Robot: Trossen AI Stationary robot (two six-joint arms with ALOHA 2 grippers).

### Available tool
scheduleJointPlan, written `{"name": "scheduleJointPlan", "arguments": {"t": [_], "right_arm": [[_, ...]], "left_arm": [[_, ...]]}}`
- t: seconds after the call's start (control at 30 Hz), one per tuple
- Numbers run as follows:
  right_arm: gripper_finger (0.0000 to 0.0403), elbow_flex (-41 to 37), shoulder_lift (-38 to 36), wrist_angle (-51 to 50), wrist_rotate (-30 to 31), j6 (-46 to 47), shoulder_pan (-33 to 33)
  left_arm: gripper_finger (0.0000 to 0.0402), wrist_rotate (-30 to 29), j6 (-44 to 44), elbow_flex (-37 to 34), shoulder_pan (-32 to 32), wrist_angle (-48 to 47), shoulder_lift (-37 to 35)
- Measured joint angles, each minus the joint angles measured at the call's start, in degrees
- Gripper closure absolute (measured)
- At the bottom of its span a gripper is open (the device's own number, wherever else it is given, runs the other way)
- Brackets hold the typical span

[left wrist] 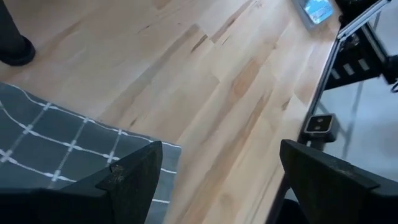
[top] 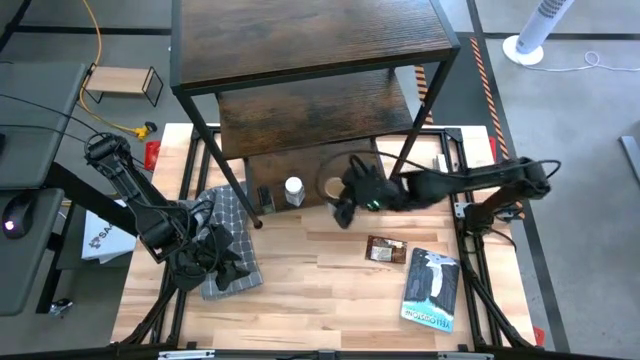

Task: Shelf spices
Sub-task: Remove the gold seasoning bottle from the shelf, then remove the white seasoning bottle from the shelf

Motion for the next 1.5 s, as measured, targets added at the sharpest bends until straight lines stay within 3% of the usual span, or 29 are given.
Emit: {"name": "scheduleJointPlan", "arguments": {"t": [0.27, 0.43, 0.6, 0.87, 0.93, 1.07, 1.17, 1.37, 1.5], "right_arm": [[0.0143, 0.11, -0.78, -17.28, 5.92, 25.27, 14.85], [0.0143, 0.11, 6.0, -19.26, 10.62, 40.17, 22.39], [0.0143, 0.11, 14.78, -14.52, 15.23, 46.06, 27.02], [0.0143, 0.09, 23.9, -1.73, 15.4, 46.24, 30.27], [0.0127, 0.09, 24.46, -1.72, 15.67, 46.48, 30.88], [0.0063, 0.11, 24.47, -3.03, 14.2, 44.92, 31.55], [0.0037, 0.11, 23.67, -3.24, 11.89, 41.93, 31.45], [0.0031, 0.11, 21.14, -3.66, 10.44, 37.36, 31.45], [0.0032, 0.11, 17.98, -6.34, 12.99, 36.99, 31.04]], "left_arm": [[0.008, 0.08, 5.43, 0.0, 0.0, -0.85, 0.0], [0.008, -1.37, 4.68, 0.0, 0.0, -0.68, 0.0], [0.008, -5.89, -1.02, 0.0, -0.02, -0.66, 0.0], [0.008, -11.93, -10.75, 0.0, 0.0, -0.56, 0.0], [0.008, -11.95, -12.3, 0.0, 0.0, -0.24, 0.0], [0.008, -12.13, -14.59, 0.0, 0.0, 1.16, 0.0], [0.008, -13.92, -14.88, 0.0, 0.0, 3.81, 0.0], [0.008, -16.8, -13.71, 0.02, 0.0, 7.25, 0.15], [0.008, -17.42, -13.67, 0.02, 0.3, 8.9, 0.32]]}}
